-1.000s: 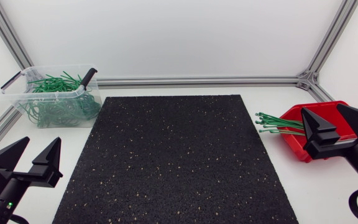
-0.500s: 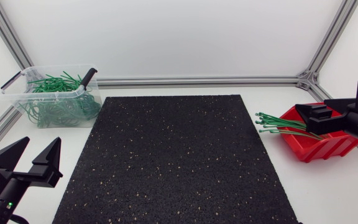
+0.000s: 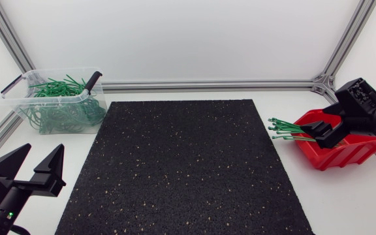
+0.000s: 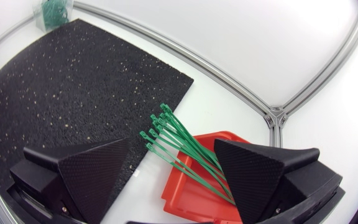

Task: Take a green cable tie from the red box, thread the tail through the head to close it, then place it in the transparent bin on the left.

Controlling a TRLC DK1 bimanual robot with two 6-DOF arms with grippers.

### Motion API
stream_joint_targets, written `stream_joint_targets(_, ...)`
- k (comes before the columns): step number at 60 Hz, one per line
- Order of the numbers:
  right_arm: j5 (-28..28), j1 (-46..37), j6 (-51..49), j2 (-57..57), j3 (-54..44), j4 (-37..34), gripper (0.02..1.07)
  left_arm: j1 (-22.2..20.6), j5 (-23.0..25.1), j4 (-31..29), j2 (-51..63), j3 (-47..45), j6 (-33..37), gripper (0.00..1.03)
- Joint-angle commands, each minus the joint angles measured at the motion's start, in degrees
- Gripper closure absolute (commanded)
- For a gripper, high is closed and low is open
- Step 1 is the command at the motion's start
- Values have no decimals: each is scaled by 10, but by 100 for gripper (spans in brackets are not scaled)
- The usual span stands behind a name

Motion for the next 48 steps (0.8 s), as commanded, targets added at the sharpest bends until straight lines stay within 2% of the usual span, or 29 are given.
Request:
stream_joint_targets(1, 9, -6, -93, 26, 12, -10, 7, -1, 3, -8, 4, -23, -5, 4)
stream_joint_targets(7, 11, -9, -170, 44, 1, -3, 7, -1, 3, -9, 5, -23, -5, 4)
stream_joint_targets(18, 34, -13, -237, 62, -45, 65, 21, -1, -3, -12, 10, -23, -6, 4)
stream_joint_targets(25, 45, -15, -283, 87, -59, 81, 22, -1, -3, -12, 11, -23, -6, 4)
stream_joint_targets(40, 69, -12, -348, 119, -135, 217, 23, -1, -7, -13, 16, -23, -6, 4)
stream_joint_targets(44, 75, -11, -359, 136, -150, 256, 30, -1, -7, -13, 16, -23, -6, 4)
stream_joint_targets(48, 76, -10, -360, 147, -160, 289, 31, -3, -7, -13, 17, -23, -6, 4)
